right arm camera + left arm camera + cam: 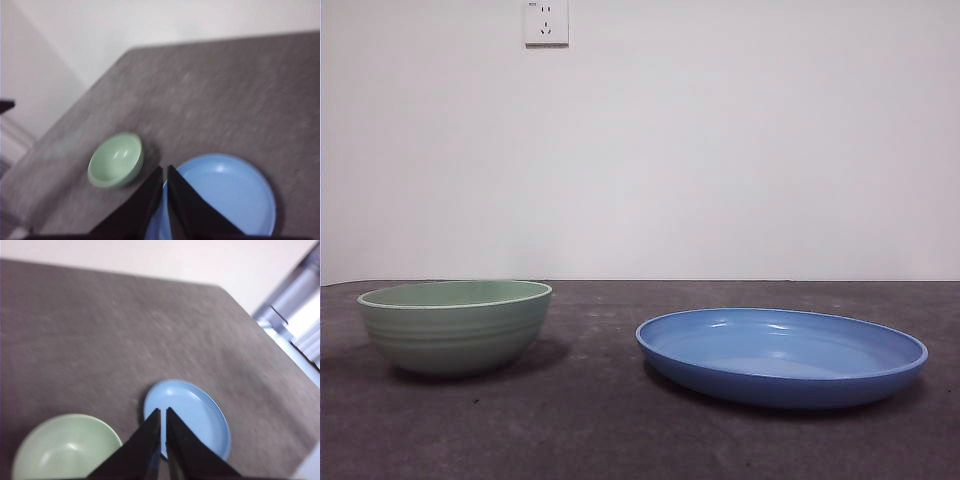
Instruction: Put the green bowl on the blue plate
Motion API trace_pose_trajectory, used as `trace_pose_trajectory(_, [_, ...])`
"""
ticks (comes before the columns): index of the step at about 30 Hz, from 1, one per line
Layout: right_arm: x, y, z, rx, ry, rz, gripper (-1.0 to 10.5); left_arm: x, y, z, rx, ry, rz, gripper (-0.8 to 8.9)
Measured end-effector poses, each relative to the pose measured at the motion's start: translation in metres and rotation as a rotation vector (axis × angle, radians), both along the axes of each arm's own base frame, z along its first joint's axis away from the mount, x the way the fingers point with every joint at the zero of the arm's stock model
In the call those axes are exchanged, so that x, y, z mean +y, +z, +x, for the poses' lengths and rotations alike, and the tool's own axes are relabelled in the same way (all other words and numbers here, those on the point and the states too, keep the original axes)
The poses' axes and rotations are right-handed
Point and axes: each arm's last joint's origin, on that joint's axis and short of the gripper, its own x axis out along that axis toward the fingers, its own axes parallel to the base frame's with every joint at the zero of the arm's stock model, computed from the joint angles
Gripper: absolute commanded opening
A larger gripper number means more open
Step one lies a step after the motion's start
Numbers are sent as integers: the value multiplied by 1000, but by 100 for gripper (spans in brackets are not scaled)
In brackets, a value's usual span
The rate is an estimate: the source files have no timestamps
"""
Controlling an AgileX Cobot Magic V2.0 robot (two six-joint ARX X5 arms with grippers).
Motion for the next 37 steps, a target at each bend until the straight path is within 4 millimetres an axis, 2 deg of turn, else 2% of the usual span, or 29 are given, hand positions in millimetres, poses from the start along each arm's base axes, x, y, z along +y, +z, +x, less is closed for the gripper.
trace_pose_trajectory(7, [13, -15, 8, 122, 135, -77, 11, -11, -8, -6, 69, -93, 39, 30])
trace_pose_trajectory(11, [14, -17, 10, 122, 151, -98, 12, -11, -12, -8, 105, -99, 54, 41])
trace_pose_trajectory(13, [14, -17, 10, 115, 153, -101, 13, -11, -13, -9, 118, -100, 57, 109])
trace_pose_trajectory(15, [14, -17, 10, 113, 154, -103, 37, -11, -13, -9, 122, -100, 59, 226])
trace_pose_trajectory(18, [14, -17, 10, 111, 156, -105, 233, -11, -13, -9, 116, -103, 63, 424])
trace_pose_trajectory(20, [14, -17, 10, 110, 156, -105, 412, -11, -13, -9, 114, -104, 65, 525])
trace_pose_trajectory(23, [14, -17, 10, 111, 155, -105, 609, -11, -13, -9, 109, -106, 68, 601])
trace_pose_trajectory(25, [14, -17, 10, 111, 155, -104, 647, -11, -13, -9, 104, -109, 73, 603])
trace_pose_trajectory(32, [14, -17, 10, 113, 155, -102, 648, -11, -13, -9, 86, -109, 93, 603])
trace_pose_trajectory(37, [14, -17, 10, 113, 155, -102, 648, -9, -19, -1, 127, 0, 169, 602])
